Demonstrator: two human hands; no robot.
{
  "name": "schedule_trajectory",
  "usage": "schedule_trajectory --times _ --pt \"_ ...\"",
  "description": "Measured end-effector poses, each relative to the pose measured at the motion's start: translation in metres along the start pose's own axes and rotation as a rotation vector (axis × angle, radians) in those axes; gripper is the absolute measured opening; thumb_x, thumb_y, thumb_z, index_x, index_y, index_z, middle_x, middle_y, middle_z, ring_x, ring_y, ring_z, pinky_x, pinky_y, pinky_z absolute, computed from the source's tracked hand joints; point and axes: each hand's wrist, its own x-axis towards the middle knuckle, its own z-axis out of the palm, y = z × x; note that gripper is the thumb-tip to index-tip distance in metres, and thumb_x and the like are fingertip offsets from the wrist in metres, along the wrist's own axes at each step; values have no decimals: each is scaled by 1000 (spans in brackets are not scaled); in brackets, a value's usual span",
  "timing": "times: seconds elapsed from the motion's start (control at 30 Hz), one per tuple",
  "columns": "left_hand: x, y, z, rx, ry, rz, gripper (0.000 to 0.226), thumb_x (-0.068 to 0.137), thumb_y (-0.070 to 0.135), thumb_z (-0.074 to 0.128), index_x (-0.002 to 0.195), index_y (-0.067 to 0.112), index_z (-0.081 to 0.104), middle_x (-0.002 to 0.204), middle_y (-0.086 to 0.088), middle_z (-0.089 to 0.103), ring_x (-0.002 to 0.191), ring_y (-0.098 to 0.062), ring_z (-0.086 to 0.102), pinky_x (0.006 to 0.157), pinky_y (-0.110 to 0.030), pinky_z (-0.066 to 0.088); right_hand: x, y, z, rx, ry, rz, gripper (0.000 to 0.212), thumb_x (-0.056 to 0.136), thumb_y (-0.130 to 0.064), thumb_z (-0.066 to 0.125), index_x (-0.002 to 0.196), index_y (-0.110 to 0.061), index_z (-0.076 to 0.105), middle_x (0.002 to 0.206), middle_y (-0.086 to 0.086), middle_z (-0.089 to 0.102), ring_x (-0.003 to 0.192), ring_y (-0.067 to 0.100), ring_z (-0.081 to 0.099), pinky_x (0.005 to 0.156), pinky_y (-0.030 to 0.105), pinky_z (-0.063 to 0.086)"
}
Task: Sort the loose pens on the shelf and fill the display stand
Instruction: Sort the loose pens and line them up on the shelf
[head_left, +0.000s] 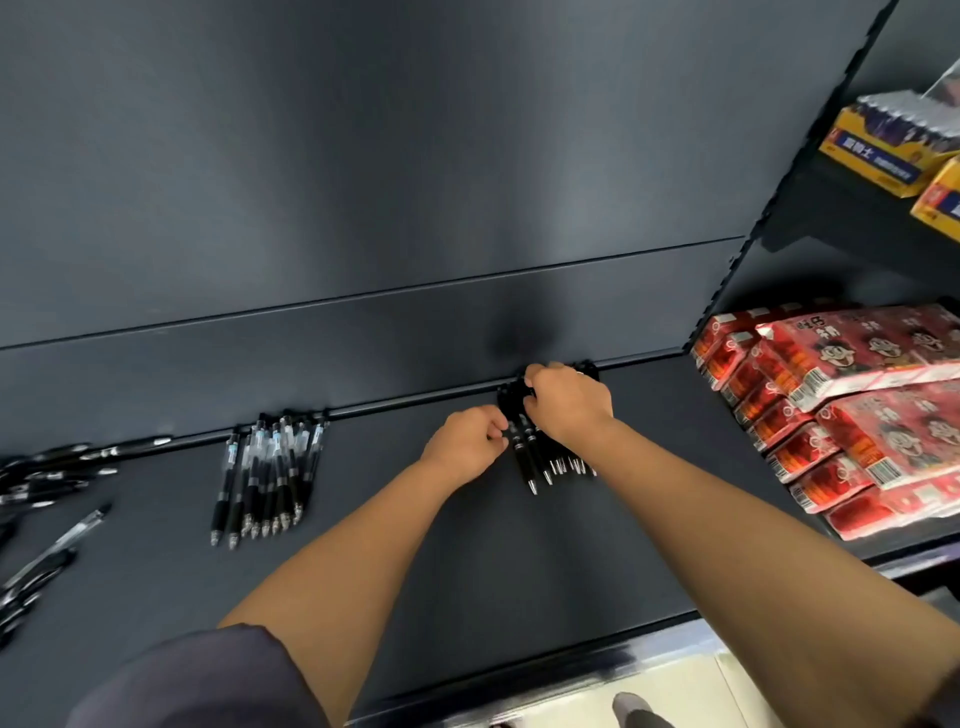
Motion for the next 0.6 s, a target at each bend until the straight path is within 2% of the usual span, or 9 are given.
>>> schedule_trajectory --times 0.1,0.27,0.43,0.6 --pt "-11 -11 -20 136 49 18 19 92 20 50 109 20 58 104 2 61 97 -16 58 87 -33 49 1 -20 -2 -57 28 -67 26 94 -22 48 118 -14 54 115 8 57 102 32 58 67 34 42" --pt "-36 -43 -67 346 228 75 14 92 26 48 103 22 57 103 2 64 97 -21 58 70 -29 43 1 -74 -3 -148 113 -230 26 96 -29 46 114 -14 56 112 8 58 101 32 57 65 33 38" --pt "-80 -100 -123 529 367 86 19 94 31 45 101 19 58 105 -1 62 96 -25 59 72 -33 40 1 -159 5 -176 145 -385 28 96 -34 44 112 -16 59 110 6 60 102 30 57 67 33 37" --pt "-130 -173 -182 595 409 12 23 94 32 43 102 17 59 109 -4 63 103 -28 57 76 -33 40 -2 -265 17 -136 61 -484 29 96 -36 44 111 -16 60 108 7 59 102 31 57 72 35 42"
